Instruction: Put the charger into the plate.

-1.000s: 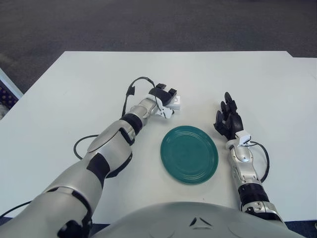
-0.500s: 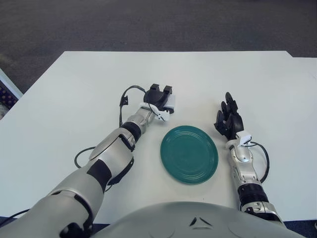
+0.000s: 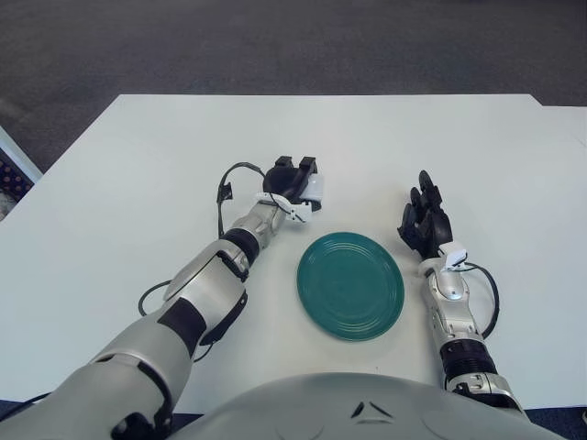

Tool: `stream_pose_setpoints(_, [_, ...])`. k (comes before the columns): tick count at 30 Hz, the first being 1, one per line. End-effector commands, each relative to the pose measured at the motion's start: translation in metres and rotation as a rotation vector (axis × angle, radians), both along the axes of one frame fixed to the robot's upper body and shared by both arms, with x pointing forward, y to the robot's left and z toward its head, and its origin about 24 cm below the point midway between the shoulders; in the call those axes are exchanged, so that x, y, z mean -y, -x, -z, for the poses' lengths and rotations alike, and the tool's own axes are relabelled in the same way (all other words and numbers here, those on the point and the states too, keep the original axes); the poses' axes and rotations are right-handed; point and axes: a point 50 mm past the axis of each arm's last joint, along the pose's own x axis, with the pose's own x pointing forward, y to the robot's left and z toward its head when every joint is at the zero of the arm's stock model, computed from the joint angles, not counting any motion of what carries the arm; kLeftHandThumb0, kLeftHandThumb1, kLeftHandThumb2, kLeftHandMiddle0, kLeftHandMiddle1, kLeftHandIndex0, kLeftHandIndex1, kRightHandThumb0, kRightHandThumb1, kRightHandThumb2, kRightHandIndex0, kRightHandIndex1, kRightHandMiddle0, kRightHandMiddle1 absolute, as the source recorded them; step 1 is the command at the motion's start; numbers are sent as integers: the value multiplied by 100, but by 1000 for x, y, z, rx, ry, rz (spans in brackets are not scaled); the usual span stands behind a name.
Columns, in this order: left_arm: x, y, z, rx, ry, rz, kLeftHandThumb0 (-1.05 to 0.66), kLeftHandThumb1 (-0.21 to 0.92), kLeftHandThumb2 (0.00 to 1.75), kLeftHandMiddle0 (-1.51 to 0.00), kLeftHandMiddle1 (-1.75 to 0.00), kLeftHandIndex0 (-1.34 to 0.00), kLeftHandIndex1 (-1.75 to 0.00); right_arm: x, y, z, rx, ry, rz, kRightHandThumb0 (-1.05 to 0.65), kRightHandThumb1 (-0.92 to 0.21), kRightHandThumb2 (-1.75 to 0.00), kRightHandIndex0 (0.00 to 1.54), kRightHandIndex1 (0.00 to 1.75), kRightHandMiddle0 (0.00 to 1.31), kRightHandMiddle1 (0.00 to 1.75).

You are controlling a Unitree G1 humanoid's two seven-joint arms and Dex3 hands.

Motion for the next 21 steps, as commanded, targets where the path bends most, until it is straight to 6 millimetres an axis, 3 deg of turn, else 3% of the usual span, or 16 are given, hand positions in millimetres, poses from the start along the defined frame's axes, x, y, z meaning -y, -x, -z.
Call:
stream_pose_setpoints(1, [-3,-7,-12,-25,70,13,-48,83,70,-126,-175,-109,-175,-5,39,54,-300,-43,16,-61,-92,-89,0,0,2,2])
stream_pose_setpoints(6, [0,-19,-63,89,280,47,-48,83,65,-126,-175,-107,-175,-5,39,54,-291,-23,-5,-62,-92,-86,0,0,0,1])
stream_pose_setpoints(10, [0,-15,-83,137,355,71,-47,81,63,-126,-175,-107,-175,-5,39,54,-289,-9,-17,-62,-92,-85,0,0,0,0])
stream_pose_setpoints(16, [-3,6,-123,267,418,134,-43,74,71,-125,-175,-108,-175,-5,41,54,-294,1,-23,-63,-92,-84,0,0,0,0])
stream_pose_setpoints(21, [0,31,-145,317,430,183,-40,67,80,-125,-175,-108,-175,-5,42,55,-298,-8,-21,-62,-92,-86,0,0,0,0])
